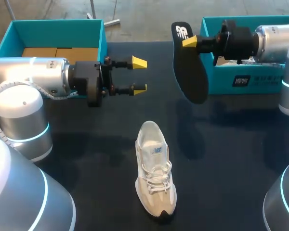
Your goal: Take the shoe out of the shoebox, open the shoe tongue, remove and reinsert the insole, then place the shoe into the shoebox
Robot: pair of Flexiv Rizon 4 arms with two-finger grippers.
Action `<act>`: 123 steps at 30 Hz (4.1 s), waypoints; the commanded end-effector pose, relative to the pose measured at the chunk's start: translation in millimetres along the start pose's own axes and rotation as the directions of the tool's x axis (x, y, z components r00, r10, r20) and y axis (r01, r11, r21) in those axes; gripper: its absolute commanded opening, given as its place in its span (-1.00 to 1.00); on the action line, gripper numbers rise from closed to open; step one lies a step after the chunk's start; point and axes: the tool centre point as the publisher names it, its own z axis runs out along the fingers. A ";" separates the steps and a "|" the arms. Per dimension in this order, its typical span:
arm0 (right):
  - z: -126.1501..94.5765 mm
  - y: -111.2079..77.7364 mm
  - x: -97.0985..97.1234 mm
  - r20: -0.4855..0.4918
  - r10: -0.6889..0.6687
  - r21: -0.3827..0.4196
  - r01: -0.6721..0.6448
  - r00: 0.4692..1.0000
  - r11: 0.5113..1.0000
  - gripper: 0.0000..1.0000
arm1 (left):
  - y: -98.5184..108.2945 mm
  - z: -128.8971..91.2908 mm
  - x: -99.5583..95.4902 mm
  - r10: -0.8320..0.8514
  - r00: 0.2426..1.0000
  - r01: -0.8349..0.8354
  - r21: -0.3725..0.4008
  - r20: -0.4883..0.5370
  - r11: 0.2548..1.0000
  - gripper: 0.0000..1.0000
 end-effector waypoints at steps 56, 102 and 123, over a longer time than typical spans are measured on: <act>28.9 -3.4 -25.8 0.033 0.064 -0.011 -0.063 0.997 0.998 -1.00 | 30.6 71.2 1.1 -0.006 0.999 0.008 -0.071 0.038 0.997 -0.25; 16.9 -29.2 -24.5 -0.012 0.020 -0.015 -0.020 1.000 1.000 1.00 | 29.5 16.2 16.8 -0.076 0.997 0.076 -0.052 0.000 0.996 -1.00; 13.0 -45.5 -29.8 0.003 0.037 -0.014 -0.037 0.999 0.999 1.00 | 18.4 -25.0 5.3 -0.518 0.847 0.528 0.072 -0.116 0.847 -1.00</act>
